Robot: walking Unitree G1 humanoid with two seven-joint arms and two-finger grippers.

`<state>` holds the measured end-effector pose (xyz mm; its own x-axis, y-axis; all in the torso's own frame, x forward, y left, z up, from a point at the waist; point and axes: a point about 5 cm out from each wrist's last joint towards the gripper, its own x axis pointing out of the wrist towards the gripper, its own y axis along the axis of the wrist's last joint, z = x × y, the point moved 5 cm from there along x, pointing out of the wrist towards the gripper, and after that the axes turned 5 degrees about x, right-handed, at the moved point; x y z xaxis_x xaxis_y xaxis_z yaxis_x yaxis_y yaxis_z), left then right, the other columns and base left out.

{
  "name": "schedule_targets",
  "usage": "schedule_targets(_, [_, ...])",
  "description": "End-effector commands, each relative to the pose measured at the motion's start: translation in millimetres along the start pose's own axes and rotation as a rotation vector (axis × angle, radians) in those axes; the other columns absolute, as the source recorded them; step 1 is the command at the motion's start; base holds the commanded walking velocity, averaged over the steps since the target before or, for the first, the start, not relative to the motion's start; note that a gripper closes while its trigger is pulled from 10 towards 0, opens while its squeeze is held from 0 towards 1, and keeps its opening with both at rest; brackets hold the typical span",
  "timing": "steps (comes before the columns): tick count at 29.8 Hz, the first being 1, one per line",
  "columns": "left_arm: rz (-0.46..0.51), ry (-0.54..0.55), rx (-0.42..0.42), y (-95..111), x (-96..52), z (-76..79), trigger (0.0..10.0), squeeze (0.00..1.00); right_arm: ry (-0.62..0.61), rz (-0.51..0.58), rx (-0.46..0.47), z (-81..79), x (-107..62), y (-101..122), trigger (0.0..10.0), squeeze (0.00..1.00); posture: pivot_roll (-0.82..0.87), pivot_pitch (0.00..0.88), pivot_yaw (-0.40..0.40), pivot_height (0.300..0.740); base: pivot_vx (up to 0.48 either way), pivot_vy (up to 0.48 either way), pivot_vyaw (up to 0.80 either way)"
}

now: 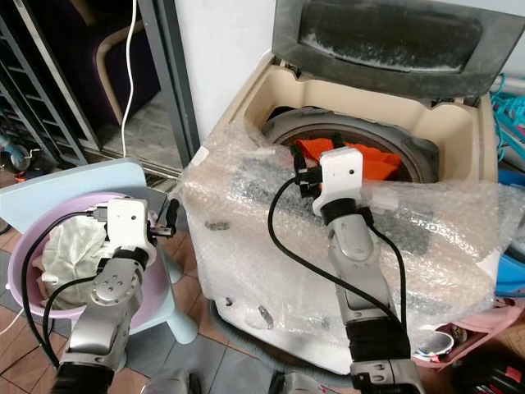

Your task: Clothes washing

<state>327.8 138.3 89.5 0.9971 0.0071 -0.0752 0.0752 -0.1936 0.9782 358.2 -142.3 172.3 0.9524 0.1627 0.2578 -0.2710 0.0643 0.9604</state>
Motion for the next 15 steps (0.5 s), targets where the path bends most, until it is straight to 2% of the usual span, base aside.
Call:
schedule_targets(1, [0.005, -0.006, 0.013, 2, 2.2, 2.3, 10.0, 0.00, -0.007, 0.004, -0.005, -0.1, -0.8, 4, 10.0, 0.00, -0.02, 0.000, 0.016, 0.740, 0.000, 0.000, 0.00])
schedule_targets(9, [-0.008, 0.003, 0.007, -1, -1.4, 1.2, 10.0, 0.00, -0.014, -0.034, 0.025, -11.1, -9.9, -4, 10.0, 0.00, -0.03, 0.000, 0.008, 0.740, -0.223, 0.000, 0.00])
schedule_targets(15, [-0.013, 0.010, 0.000, -2, -1.0, 0.6, 10.0, 0.00, -0.013, -0.049, 0.006, -12.0, -5.5, -3, 10.0, 0.00, -0.03, 0.000, -0.002, 0.740, -0.289, 0.000, 0.00])
